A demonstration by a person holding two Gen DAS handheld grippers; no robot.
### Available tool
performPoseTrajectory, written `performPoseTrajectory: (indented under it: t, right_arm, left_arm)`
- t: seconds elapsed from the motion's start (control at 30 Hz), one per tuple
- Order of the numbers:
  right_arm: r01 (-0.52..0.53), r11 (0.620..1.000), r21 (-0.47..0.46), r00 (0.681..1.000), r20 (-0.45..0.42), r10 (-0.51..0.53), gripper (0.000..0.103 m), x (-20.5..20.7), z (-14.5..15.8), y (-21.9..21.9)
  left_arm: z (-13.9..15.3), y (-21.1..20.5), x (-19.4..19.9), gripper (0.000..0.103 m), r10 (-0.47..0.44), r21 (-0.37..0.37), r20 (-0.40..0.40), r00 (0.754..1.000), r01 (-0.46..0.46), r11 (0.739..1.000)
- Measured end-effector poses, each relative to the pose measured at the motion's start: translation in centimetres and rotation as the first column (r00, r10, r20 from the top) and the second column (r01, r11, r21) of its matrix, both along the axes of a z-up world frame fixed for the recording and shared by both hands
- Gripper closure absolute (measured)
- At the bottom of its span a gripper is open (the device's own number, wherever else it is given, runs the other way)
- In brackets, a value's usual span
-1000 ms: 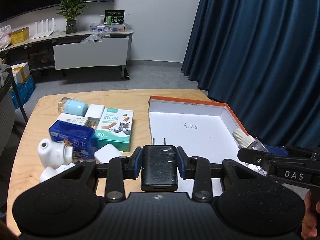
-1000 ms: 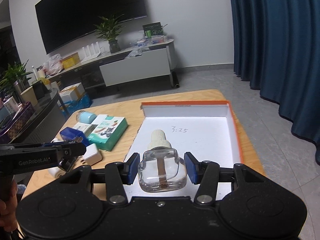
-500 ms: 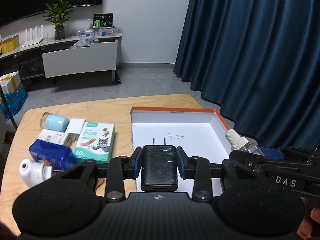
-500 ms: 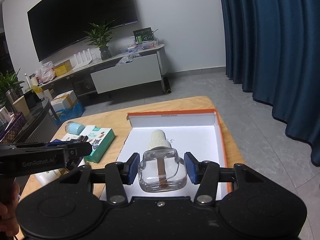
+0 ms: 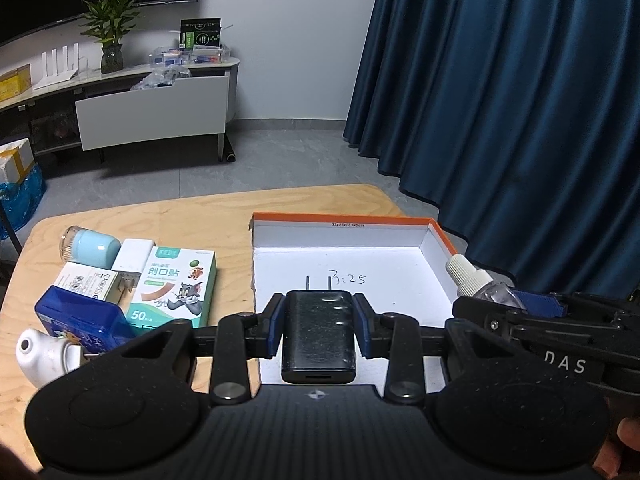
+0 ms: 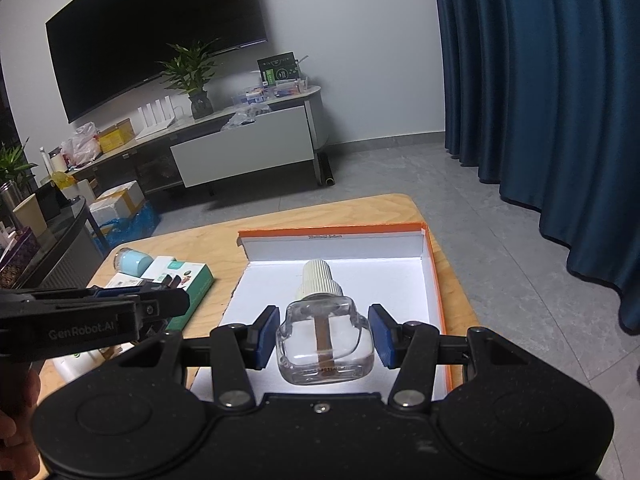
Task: Organize rigid objects
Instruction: 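Carry the black charger and glass bottle with both tools over the white box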
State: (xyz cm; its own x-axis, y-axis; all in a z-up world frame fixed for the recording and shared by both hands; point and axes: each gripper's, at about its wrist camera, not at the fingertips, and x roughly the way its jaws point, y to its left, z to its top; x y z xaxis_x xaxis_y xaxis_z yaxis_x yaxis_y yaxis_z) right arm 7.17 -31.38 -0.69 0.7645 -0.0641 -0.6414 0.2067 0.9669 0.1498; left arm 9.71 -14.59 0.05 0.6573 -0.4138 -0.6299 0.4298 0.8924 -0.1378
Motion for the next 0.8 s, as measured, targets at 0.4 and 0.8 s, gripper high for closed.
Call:
performPoseTrajectory:
  t: [0.4, 0.8]
  right_arm:
    - [0.019, 1.0, -0.014, 1.0, -0.01, -0.019, 0.043, 1.8, -0.2, -1.3]
    - [0.021, 0.999, -0.029, 0.999, -0.03, -0.022, 0.043, 4.0, -1.0, -2.2]
  left_arm:
    - [-0.5, -1.6, 1.6, 0.067, -0.018, 0.003, -0.011, 1.0, 0.018, 1.0]
    - [-1.1, -2.8, 3.2, 0.067, -0.022, 0.009, -0.023, 0.999, 0.022, 1.0]
